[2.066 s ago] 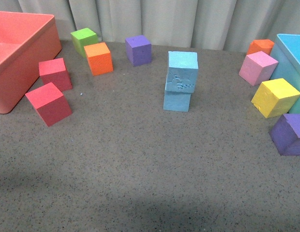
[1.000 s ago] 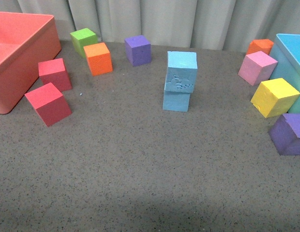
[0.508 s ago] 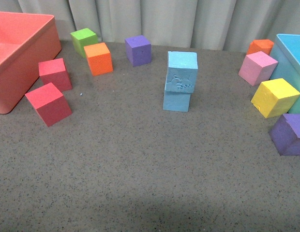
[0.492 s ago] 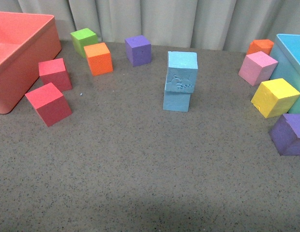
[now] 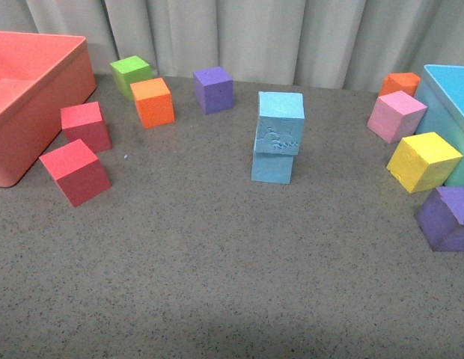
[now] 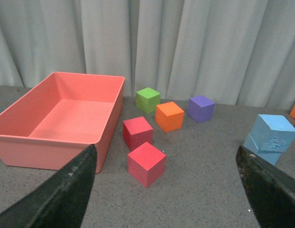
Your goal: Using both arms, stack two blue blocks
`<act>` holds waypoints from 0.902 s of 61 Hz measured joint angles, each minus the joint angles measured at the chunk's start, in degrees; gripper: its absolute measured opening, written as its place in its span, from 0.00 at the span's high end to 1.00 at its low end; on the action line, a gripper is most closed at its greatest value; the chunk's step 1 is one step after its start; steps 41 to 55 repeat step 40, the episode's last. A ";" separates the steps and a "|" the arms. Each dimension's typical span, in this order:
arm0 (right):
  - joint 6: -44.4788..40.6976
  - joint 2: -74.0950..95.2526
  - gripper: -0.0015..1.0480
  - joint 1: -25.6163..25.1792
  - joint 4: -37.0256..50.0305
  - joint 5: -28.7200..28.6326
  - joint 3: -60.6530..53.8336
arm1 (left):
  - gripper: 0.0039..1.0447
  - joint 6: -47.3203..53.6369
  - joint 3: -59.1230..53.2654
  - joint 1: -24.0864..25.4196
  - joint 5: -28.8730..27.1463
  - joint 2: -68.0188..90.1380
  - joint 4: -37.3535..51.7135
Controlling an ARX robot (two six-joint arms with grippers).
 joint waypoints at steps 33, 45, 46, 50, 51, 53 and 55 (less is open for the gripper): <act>0.00 0.00 0.09 0.00 0.00 0.00 0.00 | 0.06 0.13 0.00 0.00 0.00 0.00 0.00; 0.00 0.00 0.09 0.00 0.00 0.00 0.00 | 0.06 0.13 0.00 0.00 0.00 0.00 0.00; 0.00 0.00 0.09 0.00 0.00 0.00 0.00 | 0.06 0.13 0.00 0.00 0.00 0.00 0.00; 0.00 0.00 0.09 0.00 0.00 0.00 0.00 | 0.06 0.13 0.00 0.00 0.00 0.00 0.00; 0.00 0.00 0.09 0.00 0.00 0.00 0.00 | 0.06 0.13 0.00 0.00 0.00 0.00 0.00; 0.00 0.00 0.09 0.00 0.00 0.00 0.00 | 0.06 0.13 0.00 0.00 0.00 0.00 0.00; 0.00 0.00 0.09 0.00 0.00 0.00 0.00 | 0.06 0.13 0.00 0.00 0.00 0.00 0.00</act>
